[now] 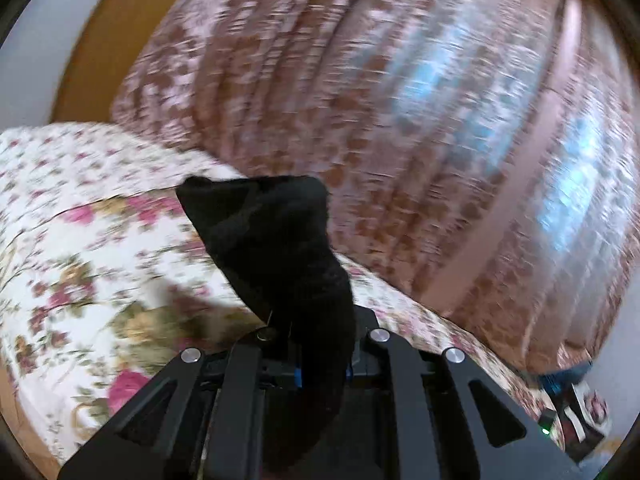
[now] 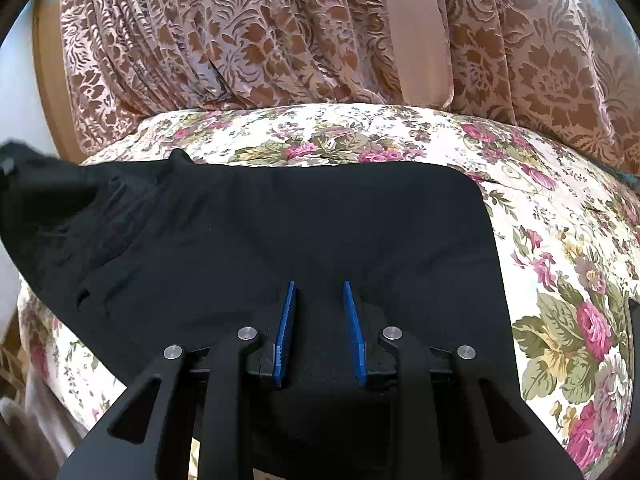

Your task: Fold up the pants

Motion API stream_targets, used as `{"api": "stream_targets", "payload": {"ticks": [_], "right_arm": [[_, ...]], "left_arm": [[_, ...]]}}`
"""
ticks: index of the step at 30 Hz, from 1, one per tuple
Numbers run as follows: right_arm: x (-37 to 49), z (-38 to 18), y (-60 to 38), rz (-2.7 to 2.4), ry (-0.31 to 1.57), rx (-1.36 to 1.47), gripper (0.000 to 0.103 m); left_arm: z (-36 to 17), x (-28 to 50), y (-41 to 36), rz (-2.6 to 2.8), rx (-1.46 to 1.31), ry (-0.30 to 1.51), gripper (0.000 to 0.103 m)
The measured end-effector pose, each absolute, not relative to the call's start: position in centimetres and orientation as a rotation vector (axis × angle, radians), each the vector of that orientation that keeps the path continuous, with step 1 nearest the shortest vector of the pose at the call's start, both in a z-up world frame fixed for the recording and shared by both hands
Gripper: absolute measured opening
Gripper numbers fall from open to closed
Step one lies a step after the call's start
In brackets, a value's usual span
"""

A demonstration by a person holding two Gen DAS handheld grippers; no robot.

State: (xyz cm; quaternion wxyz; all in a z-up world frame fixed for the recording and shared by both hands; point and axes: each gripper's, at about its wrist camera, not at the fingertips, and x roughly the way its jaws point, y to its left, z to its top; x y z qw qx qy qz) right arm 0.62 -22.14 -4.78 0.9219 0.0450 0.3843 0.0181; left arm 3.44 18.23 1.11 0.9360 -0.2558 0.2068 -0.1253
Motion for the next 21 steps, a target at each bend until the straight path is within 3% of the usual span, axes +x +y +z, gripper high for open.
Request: {"api": "stream_targets", "payload": {"ticks": [10, 21], "right_arm": [[0.3, -3.5, -23.6, 0.08, 0.786, 0.231, 0.024], [-2.3, 1.0, -27.4, 0.023, 0.668, 0.341, 0.024]], "left_arm": [[4.2, 1.7, 8.8, -0.494, -0.356, 0.42, 0.013], [0.7, 2.0, -3.0, -0.69, -0.211, 0.582, 0.014]]}}
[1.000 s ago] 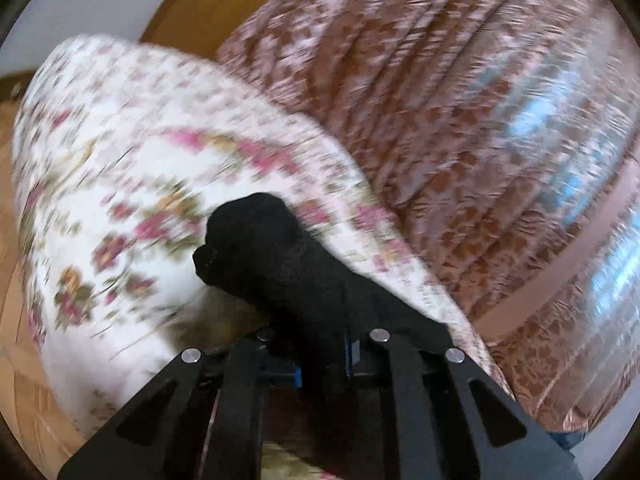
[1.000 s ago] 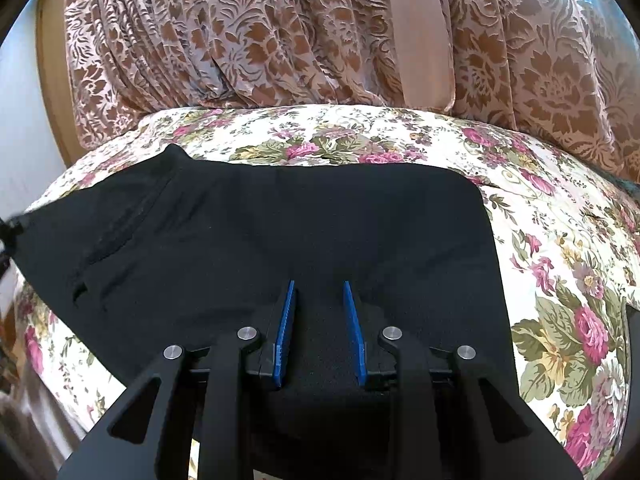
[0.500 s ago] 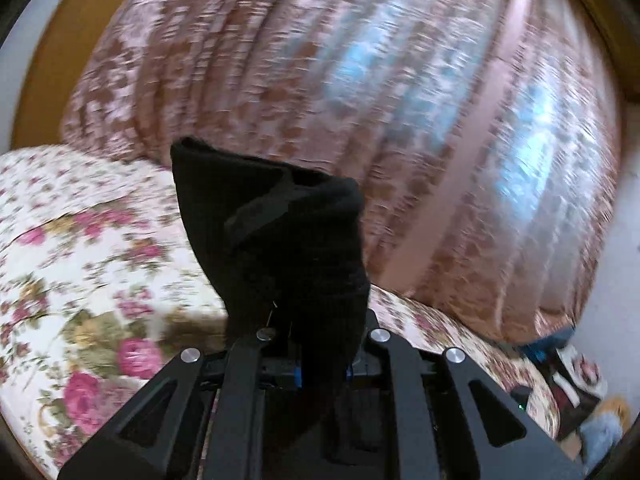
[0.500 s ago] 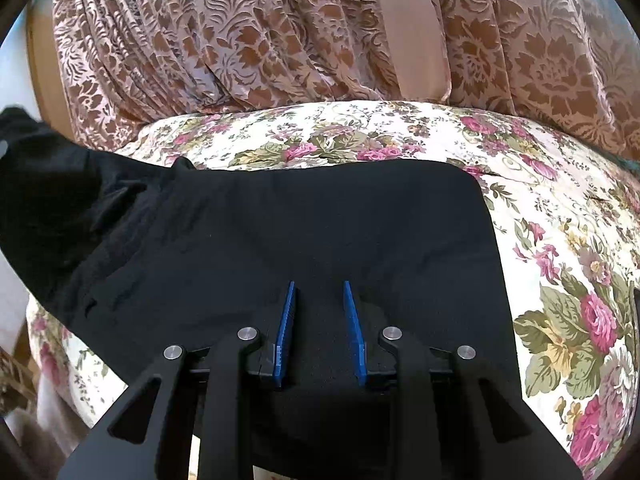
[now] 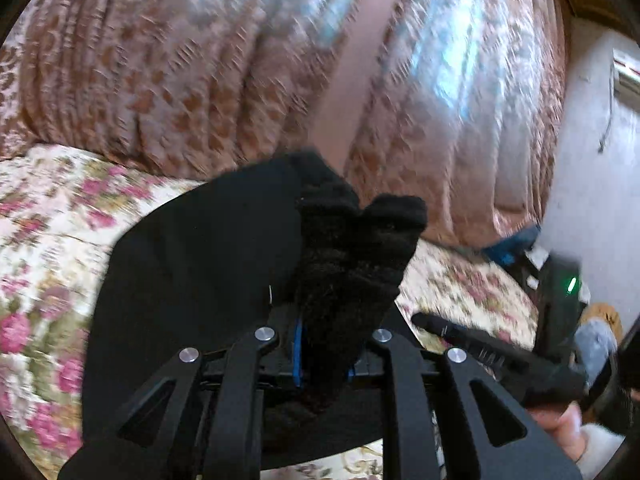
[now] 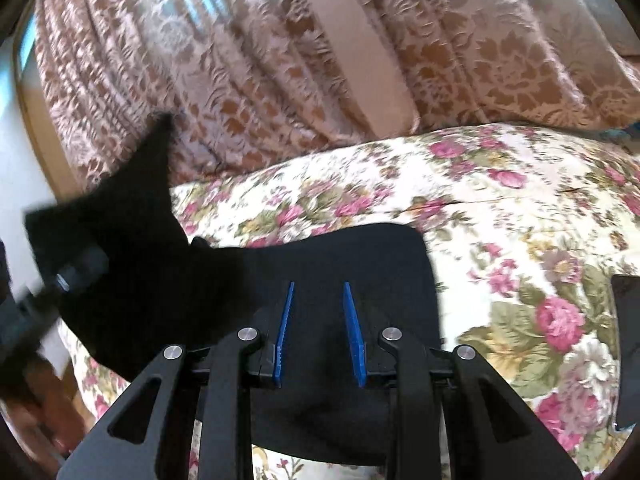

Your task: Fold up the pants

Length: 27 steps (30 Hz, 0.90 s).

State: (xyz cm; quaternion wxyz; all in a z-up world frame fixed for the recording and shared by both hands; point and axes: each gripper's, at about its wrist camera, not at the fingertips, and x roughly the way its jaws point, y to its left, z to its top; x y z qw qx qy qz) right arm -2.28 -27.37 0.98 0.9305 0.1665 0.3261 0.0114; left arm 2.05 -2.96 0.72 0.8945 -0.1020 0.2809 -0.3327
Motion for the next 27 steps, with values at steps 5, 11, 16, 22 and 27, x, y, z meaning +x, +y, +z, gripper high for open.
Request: {"api": "stream_targets", "payload": {"ticks": [5, 11, 16, 22, 27], "right_arm": [[-2.7, 1.6, -28.5, 0.007, 0.661, 0.365, 0.024], [-2.8, 1.2, -28.7, 0.041, 0.684, 0.42, 0.024], [-2.2, 0.6, -28.4, 0.1, 0.72, 0.483, 0.059], [-0.9, -0.2, -27.2, 0.159, 0.779, 0.472, 0.059], [0.4, -1.4, -26.5, 0.157, 0.853, 0.444, 0.059]], "left_arm": [[-1.9, 1.6, -6.9, -0.722, -0.122, 0.649, 0.014], [-4.2, 0.2, -8.3, -0.8, -0.106, 0.717, 0.048], [-2.6, -2.5, -7.5, -0.882, -0.086, 0.647, 0.07], [-1.4, -1.9, -4.0, -0.75, -0.136, 0.618, 0.07], [-1.4, 0.6, 1.4, -0.546, -0.23, 0.6, 0.07]]}}
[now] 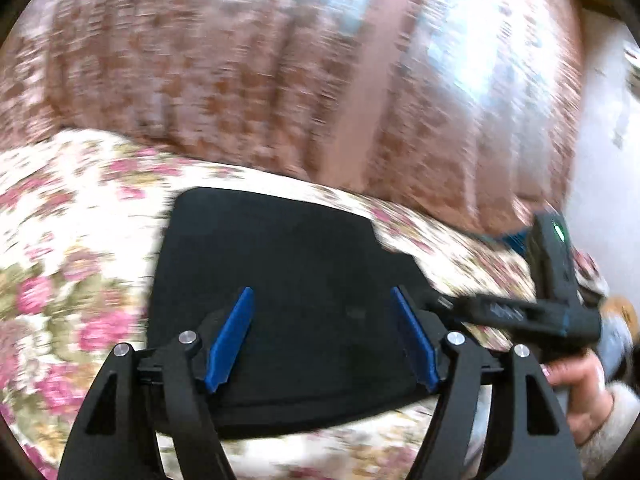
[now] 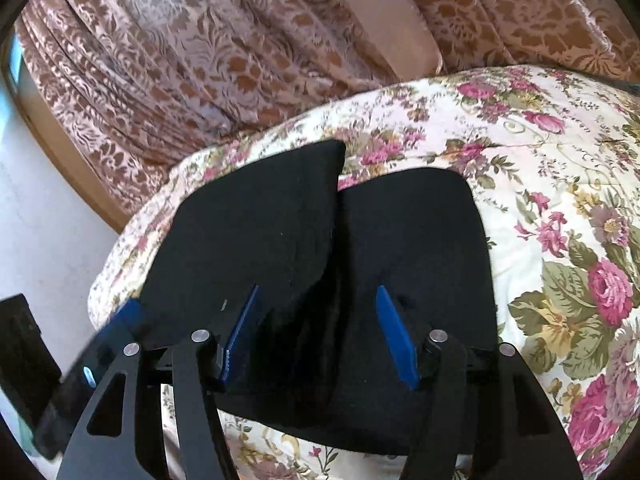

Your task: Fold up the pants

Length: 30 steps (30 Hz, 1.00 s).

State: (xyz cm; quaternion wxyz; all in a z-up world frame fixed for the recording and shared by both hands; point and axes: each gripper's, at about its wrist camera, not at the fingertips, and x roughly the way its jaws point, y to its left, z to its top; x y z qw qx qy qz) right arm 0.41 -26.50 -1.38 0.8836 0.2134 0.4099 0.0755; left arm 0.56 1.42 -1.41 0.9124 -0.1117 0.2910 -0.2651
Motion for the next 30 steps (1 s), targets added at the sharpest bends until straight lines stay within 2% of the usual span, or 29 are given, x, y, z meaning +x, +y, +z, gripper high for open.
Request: {"api": "stream_targets", "payload": {"ticks": [9, 12, 13, 16, 20, 25, 30], "right_arm": [[2.6, -3.0, -26.4, 0.222, 0.917, 0.547, 0.056], [3.4, -3.9, -26.1, 0.28, 0.949, 0.612, 0.045], [3.6, -4.1, -25.9, 0.277, 0.953, 0.618, 0.035], [3.7, -3.8, -25.2, 0.298, 0.959, 0.604, 0.016], [2.6, -1.1, -25.9, 0.324, 0.889, 0.634, 0.014], [0.4, 3.0, -28.3, 0.285, 0.803, 0.564, 0.014], [-0.3, 1.7, -30.3, 0.224, 0.855, 0.549, 0.014]], "left_arm": [[-5.5, 4.2, 8.7, -0.269, -0.336, 0.688, 0.071], [-6.7, 4.8, 8.3, -0.282, -0.313, 0.722, 0.071], [-7.0, 4.9, 8.1, -0.285, -0.311, 0.725, 0.071], [-6.9, 4.6, 7.9, -0.311, -0.315, 0.726, 0.071], [-5.2, 3.7, 6.5, -0.337, -0.263, 0.68, 0.071], [-2.7, 2.6, 3.1, -0.444, -0.166, 0.619, 0.076], [-3.4, 2.7, -1.1, -0.515, -0.024, 0.654, 0.076]]}}
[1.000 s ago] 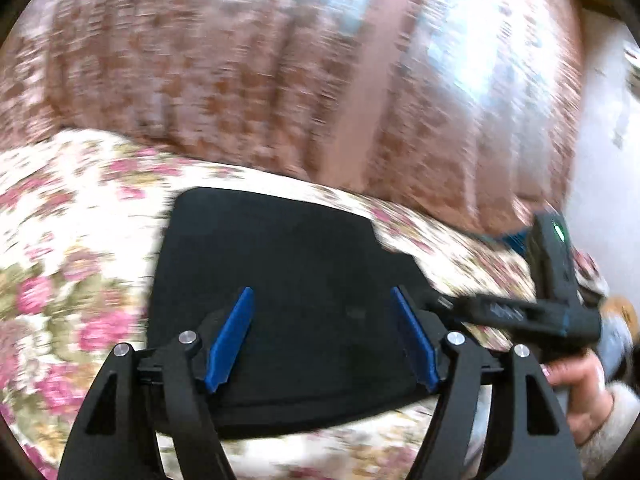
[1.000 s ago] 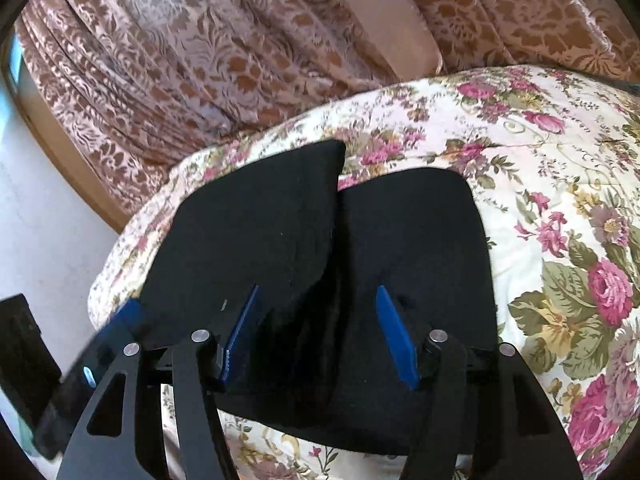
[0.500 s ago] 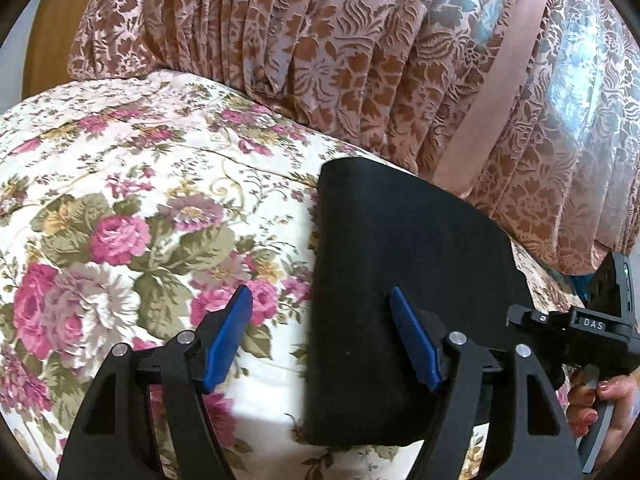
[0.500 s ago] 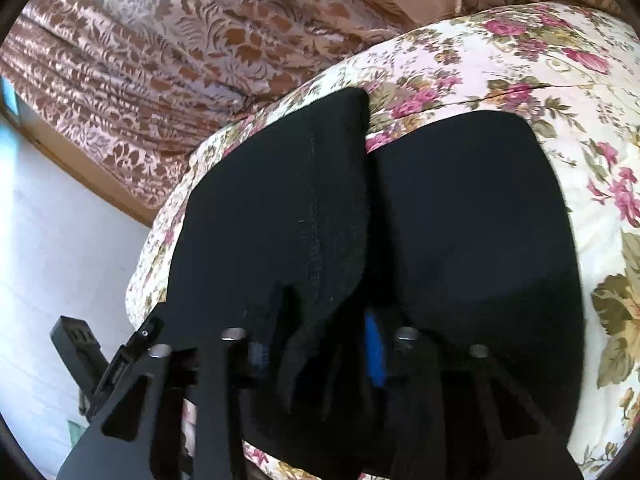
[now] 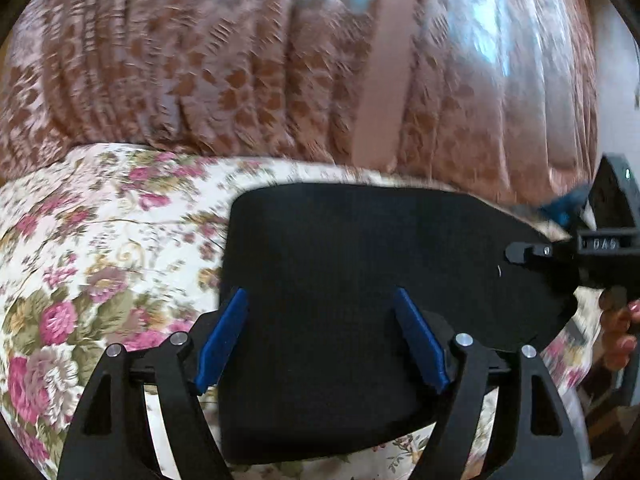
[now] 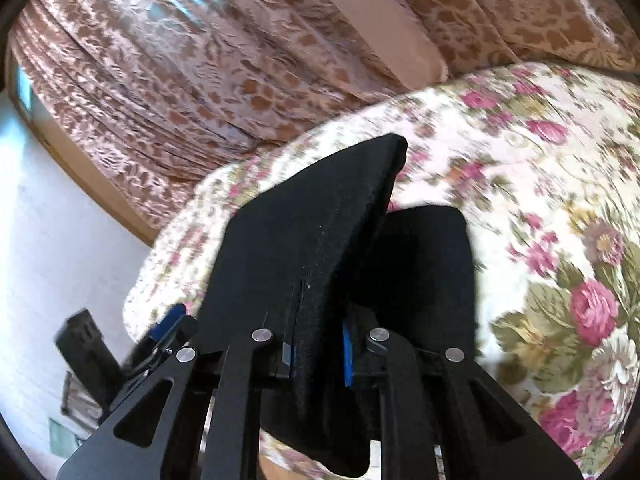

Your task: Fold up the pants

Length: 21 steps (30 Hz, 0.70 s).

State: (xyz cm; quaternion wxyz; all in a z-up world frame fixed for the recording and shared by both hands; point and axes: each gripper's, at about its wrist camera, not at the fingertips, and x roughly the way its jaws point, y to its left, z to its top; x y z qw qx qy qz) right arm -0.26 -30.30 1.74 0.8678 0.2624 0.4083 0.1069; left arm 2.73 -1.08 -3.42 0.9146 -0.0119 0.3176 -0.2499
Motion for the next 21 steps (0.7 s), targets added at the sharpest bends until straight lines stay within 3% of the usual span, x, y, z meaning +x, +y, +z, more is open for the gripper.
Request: {"api": "stream_targets", "payload": {"ticks": [9, 21], "right_arm": [[-0.2, -3.4, -30.4, 0.138, 0.926, 0.561, 0.014], [0.6, 5.3, -28.6, 0.036, 0.727, 0.262, 0.019]], "left_arm": [[-4.9, 1.9, -2.4, -0.504, 0.072, 0.684, 0.076], [0.9, 7.0, -0.9, -0.478, 0.039, 0.65, 0.08]]}}
